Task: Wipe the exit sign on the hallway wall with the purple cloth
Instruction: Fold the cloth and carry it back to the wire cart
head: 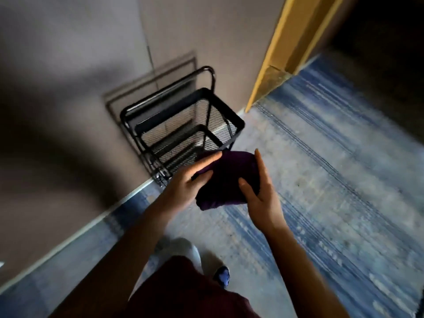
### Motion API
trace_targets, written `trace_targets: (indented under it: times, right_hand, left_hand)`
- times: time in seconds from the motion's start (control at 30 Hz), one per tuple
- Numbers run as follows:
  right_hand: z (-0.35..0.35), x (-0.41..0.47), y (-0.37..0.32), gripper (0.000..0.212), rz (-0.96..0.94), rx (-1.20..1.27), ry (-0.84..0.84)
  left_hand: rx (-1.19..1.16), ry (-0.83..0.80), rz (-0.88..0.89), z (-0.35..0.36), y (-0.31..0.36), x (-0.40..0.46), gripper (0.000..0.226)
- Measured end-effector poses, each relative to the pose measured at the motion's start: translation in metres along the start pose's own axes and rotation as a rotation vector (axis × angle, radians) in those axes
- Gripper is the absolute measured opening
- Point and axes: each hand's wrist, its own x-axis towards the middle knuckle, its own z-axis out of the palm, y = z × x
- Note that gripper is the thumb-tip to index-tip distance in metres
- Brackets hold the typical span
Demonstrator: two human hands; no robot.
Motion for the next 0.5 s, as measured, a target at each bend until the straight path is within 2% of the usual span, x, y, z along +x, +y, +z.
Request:
trace_targets:
  times: [0.27,0.4,0.5]
  right_hand:
    - [0.067,0.157,0.010,0.059,-0.109,-0.094,-0.305]
    - [0.108,0.234,0.023,0.060,-0.062,-0.208,-0.414]
    - [0.134,0.283,0.039,0.059,-0.047,-0.303,-0.473]
  left_hand:
    - [0.020,0.272,-0.229,-0.054,-0.071,0.056,0.044]
    - [0.024,0.341,-0.277,-0.075,-0.116,0.095,0.050]
    - [0.002,0.321,-0.344,-0.085,-0.151,0.123,0.059]
